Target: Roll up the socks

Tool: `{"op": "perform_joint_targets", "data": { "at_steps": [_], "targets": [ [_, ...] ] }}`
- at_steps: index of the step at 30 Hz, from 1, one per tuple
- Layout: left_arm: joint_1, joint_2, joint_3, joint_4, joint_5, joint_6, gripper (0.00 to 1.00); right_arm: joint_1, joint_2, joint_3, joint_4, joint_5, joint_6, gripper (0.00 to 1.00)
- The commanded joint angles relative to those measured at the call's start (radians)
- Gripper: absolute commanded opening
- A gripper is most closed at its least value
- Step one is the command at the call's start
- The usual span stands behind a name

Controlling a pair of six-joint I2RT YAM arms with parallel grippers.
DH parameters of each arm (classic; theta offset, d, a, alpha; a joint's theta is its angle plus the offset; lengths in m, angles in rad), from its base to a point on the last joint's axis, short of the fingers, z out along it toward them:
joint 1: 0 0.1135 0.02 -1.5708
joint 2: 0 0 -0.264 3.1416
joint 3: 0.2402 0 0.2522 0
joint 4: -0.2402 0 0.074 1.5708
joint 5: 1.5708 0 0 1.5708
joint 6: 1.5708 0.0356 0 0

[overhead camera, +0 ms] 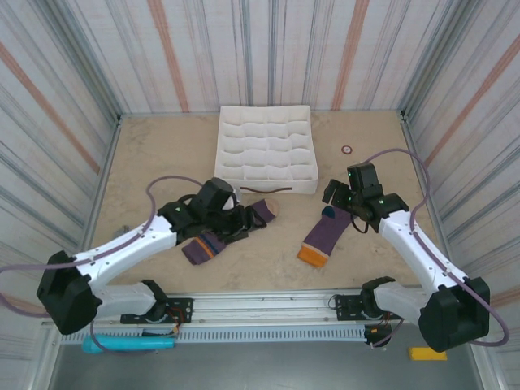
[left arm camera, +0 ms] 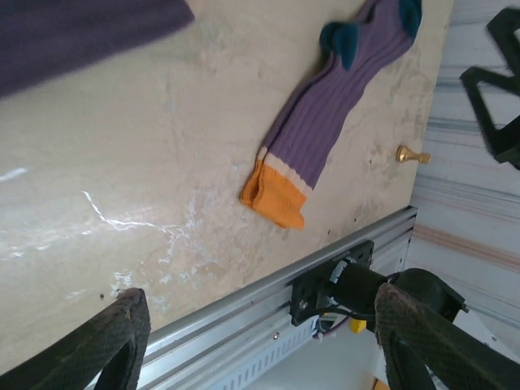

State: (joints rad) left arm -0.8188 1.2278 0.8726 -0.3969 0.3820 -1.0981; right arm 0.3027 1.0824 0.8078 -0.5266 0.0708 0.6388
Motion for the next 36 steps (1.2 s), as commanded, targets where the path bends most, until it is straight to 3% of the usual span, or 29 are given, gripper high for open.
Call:
{"op": "perform_joint_targets", "data": {
  "at_steps": [1,12,17,24,36],
  "targets": [
    [-0.058,0.068,-0.009,0.125,0.020,-0.100,0.74,0.007,-0.009,0.018,-0.046,0.004,0.047,0.99],
    [-0.209,0.381,0.054,0.340,-0.020,-0.327,0.61,0.084,0.063,0.062,-0.122,0.164,0.081,0.99],
    [-0.252,0.495,0.140,0.357,-0.038,-0.361,0.53,0.087,0.055,0.068,-0.133,0.176,0.083,0.99],
    [-0.299,0.552,0.149,0.386,-0.107,-0.448,0.43,0.087,0.031,0.073,-0.149,0.167,0.073,0.99],
    [-0.318,0.637,0.155,0.409,-0.122,-0.514,0.40,0.087,-0.027,0.039,-0.167,0.147,0.069,1.00]
  ]
}}
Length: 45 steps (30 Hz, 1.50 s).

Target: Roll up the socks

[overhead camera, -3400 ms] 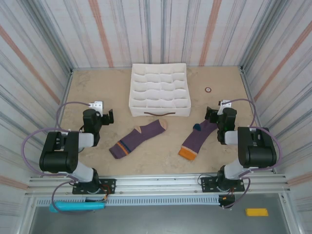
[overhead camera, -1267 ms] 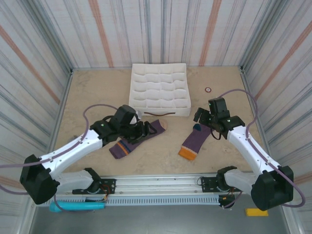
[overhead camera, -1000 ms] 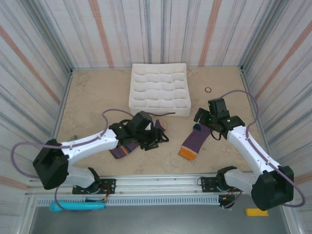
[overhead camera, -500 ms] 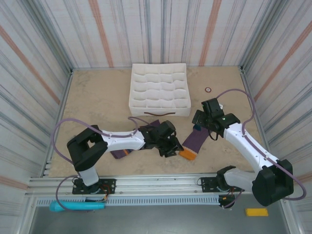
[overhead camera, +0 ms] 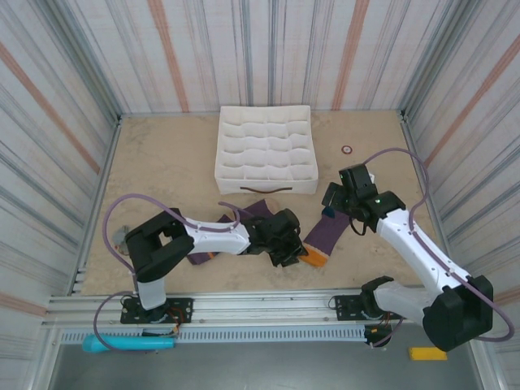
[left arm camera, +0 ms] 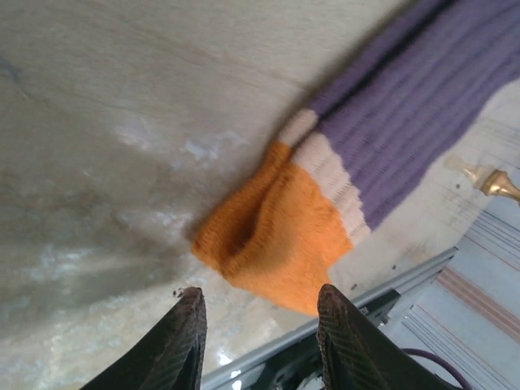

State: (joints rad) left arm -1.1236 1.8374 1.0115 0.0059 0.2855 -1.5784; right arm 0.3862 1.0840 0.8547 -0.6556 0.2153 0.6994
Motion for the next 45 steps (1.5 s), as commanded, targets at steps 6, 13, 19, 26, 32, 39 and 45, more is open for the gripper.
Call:
{"op": "perform_joint_targets", "data": {
  "at_steps": [6,13,19,26,32,39,45],
  "targets": [
    [-0.017,0.073,0.028,0.029,-0.030,-0.060,0.40,0.003,-0.073,-0.010,-0.063,-0.032,0.010,1.00],
    [-0.010,0.109,0.020,0.064,-0.068,-0.074,0.32,0.032,-0.147,0.000,-0.131,-0.063,-0.008,1.00],
    [0.010,0.114,0.047,0.044,-0.045,-0.033,0.12,0.099,-0.207,-0.008,-0.186,-0.049,-0.056,0.99],
    [0.061,-0.008,0.044,-0.118,-0.044,0.096,0.00,0.193,-0.313,-0.116,-0.140,-0.076,-0.029,0.87],
    [0.139,-0.093,-0.008,-0.168,0.061,0.194,0.00,0.376,-0.361,-0.197,-0.078,0.017,-0.011,0.84],
    [0.193,-0.152,-0.086,-0.177,0.129,0.233,0.00,0.604,-0.317,-0.274,0.027,0.130,-0.011,0.79],
    [0.200,-0.129,-0.133,-0.076,0.200,0.184,0.00,0.752,-0.205,-0.305,0.145,0.140,-0.086,0.73]
  ]
}}
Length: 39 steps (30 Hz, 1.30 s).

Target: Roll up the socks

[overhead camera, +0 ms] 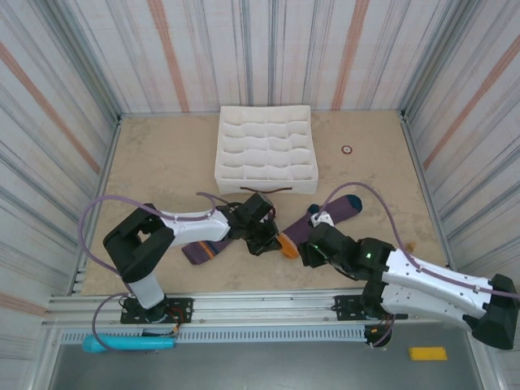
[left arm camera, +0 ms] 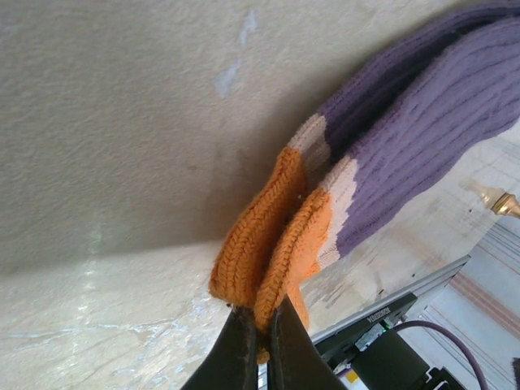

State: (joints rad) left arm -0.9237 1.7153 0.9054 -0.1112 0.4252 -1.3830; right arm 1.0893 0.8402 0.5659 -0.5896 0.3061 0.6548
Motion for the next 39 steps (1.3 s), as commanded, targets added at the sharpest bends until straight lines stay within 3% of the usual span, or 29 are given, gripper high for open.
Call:
{"op": "perform_joint_targets", "data": {
  "at_steps": [1,5,13,24,39],
  "targets": [
    [-0.001,-0.004,-0.037,0.065,0.068,-0.029,0.00,0.071,0.061,-0.018,0.091,0.058,-0.046,0.73],
    [0.000,-0.002,-0.056,0.119,0.089,-0.070,0.00,0.142,0.130,-0.040,0.161,0.074,-0.068,0.72],
    [0.002,0.007,-0.051,0.139,0.114,-0.090,0.00,0.177,0.175,-0.102,0.247,0.070,-0.091,0.63],
    [0.006,0.015,-0.069,0.165,0.130,-0.099,0.00,0.194,0.236,-0.134,0.319,0.154,-0.081,0.53],
    [0.017,-0.002,-0.094,0.173,0.140,-0.089,0.00,0.195,0.338,-0.142,0.377,0.158,-0.079,0.46]
  ]
}}
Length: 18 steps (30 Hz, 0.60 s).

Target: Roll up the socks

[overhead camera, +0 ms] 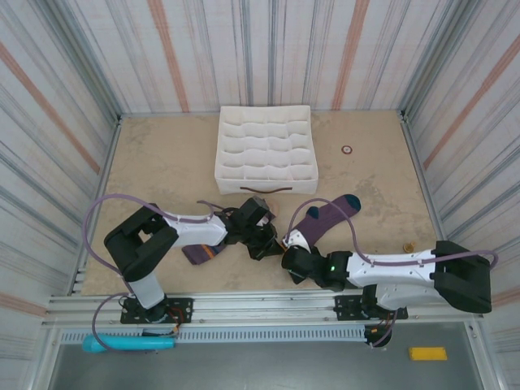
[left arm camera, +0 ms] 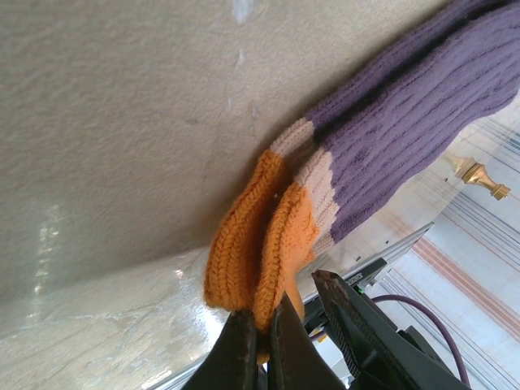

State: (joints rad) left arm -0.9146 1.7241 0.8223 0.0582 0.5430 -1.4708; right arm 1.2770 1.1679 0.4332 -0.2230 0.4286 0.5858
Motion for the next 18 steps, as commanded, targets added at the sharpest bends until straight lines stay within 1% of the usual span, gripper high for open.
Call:
{"op": "perform_joint_targets", "data": {
  "at_steps": [1,8,18],
  "targets": [
    [0.008,-0.011,-0.009,0.001,0.023,0.000,0.00,0.007,0.013,-0.010,0.011,0.040,-0.010,0.46],
    [0.009,-0.011,-0.013,0.006,0.031,0.001,0.00,0.006,0.047,-0.006,0.014,0.076,0.005,0.43],
    [0.017,-0.021,-0.016,-0.004,0.035,0.013,0.00,0.010,0.108,0.005,0.047,0.069,0.008,0.40]
  ]
}}
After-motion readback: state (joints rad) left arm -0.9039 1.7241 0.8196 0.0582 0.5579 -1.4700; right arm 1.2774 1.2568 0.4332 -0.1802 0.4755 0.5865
